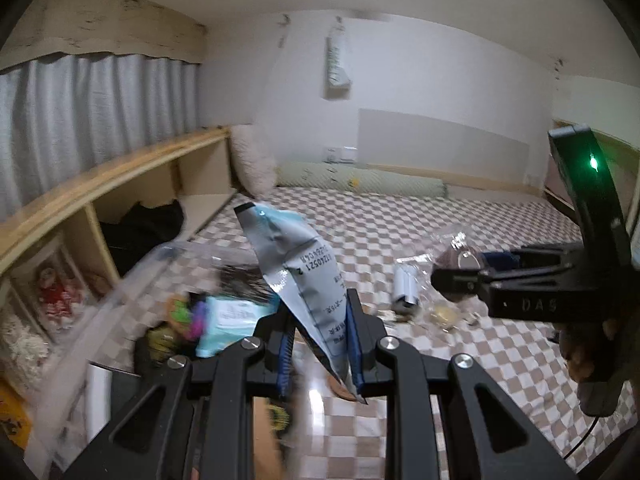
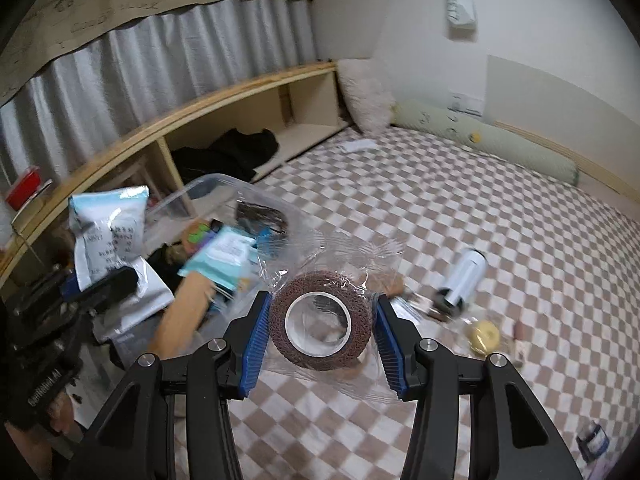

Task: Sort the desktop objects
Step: 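Lift the sachet with the left tool toward the box while the right tool carries the tape roll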

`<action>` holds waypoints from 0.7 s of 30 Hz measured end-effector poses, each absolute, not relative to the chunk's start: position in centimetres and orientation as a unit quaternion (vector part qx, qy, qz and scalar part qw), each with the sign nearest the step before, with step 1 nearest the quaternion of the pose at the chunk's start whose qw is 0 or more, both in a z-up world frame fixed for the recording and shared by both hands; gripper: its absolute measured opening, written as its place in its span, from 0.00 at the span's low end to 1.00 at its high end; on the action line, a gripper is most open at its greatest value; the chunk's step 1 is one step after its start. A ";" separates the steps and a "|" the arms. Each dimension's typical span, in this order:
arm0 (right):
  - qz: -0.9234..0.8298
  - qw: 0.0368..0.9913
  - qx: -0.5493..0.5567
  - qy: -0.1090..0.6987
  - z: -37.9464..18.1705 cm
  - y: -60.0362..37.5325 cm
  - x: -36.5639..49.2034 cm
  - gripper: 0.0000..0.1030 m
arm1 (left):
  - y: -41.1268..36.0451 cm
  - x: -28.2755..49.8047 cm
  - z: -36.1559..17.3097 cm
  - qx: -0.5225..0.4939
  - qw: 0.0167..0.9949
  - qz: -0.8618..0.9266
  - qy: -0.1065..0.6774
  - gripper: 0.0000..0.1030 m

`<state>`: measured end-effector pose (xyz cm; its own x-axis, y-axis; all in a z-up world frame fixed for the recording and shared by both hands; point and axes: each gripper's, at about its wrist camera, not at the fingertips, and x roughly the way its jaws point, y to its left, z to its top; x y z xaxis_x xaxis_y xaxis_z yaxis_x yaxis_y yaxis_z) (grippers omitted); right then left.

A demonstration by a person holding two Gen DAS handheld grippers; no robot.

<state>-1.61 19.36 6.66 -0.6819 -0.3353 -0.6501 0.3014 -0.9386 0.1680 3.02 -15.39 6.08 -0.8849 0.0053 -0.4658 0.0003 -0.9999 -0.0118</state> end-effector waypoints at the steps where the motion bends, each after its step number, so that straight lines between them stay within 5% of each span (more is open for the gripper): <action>1: -0.917 0.178 0.357 -0.022 6.7 18.7 -1.8 0.49 | -16.2 3.2 6.3 -0.239 -0.007 0.971 -0.008 0.23; 21: -0.900 0.230 0.369 -0.032 4.0 10.1 -7.2 0.49 | -23.0 4.0 3.9 -0.286 -0.080 0.954 -0.043 0.23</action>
